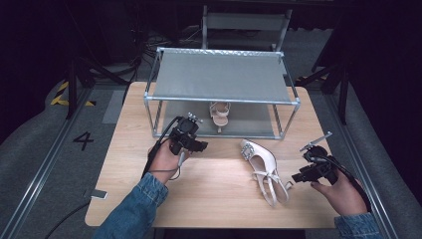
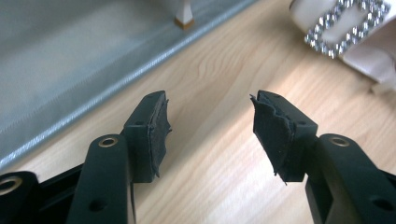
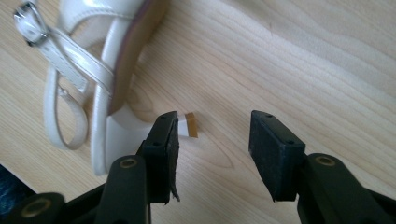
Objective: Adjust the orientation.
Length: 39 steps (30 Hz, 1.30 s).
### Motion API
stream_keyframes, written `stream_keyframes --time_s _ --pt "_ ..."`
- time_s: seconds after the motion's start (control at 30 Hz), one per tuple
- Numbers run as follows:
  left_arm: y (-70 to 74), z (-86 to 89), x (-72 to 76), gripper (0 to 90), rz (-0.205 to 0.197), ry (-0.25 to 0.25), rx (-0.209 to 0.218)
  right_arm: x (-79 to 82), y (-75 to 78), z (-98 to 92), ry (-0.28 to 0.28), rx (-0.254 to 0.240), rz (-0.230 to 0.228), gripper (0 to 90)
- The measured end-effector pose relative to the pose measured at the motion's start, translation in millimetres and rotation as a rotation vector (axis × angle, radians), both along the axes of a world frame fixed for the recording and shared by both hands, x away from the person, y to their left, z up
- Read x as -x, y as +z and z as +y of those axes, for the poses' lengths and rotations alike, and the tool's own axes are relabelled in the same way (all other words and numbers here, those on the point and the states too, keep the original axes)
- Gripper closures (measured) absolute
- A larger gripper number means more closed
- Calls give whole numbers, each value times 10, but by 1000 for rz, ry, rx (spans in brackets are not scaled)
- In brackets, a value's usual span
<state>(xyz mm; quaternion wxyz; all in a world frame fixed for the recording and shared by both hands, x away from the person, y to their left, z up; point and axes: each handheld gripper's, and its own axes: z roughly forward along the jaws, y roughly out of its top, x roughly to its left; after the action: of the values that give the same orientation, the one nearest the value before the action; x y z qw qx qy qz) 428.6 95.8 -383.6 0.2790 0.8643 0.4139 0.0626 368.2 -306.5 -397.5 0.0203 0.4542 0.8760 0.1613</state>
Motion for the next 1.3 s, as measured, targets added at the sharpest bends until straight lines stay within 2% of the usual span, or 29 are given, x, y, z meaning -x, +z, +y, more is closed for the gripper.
stream_keyframes --time_s 0.1,0.13,0.17,0.2,0.33,0.47,0.57,0.93,1.1,1.23,1.3 --pt "18 32 30 432 21 3 -19 5 19 31 7 -14 3 527" --pt "21 45 45 432 34 7 -30 7 27 42 14 -37 11 525" --pt "22 56 53 430 39 4 -39 18 58 77 38 -82 17 526" --pt "19 65 66 429 45 5 -46 28 85 106 54 -97 7 526" --pt "18 113 99 426 92 3 -81 41 154 267 86 -71 -17 524" --pt "-3 170 89 417 135 6 -109 34 198 416 133 -110 -19 520" --pt "-7 206 100 415 148 26 -113 23 231 530 163 -106 -32 518" --pt "-45 266 161 413 169 13 -120 -57 198 904 241 -64 -44 523" --pt "-51 317 187 416 169 32 -112 -130 130 1081 270 -41 -39 525" --pt "-59 347 185 415 165 29 -119 -192 40 1179 278 -30 -14 527" --pt "-62 347 187 414 176 33 -116 -216 -8 1222 279 -15 -3 529"
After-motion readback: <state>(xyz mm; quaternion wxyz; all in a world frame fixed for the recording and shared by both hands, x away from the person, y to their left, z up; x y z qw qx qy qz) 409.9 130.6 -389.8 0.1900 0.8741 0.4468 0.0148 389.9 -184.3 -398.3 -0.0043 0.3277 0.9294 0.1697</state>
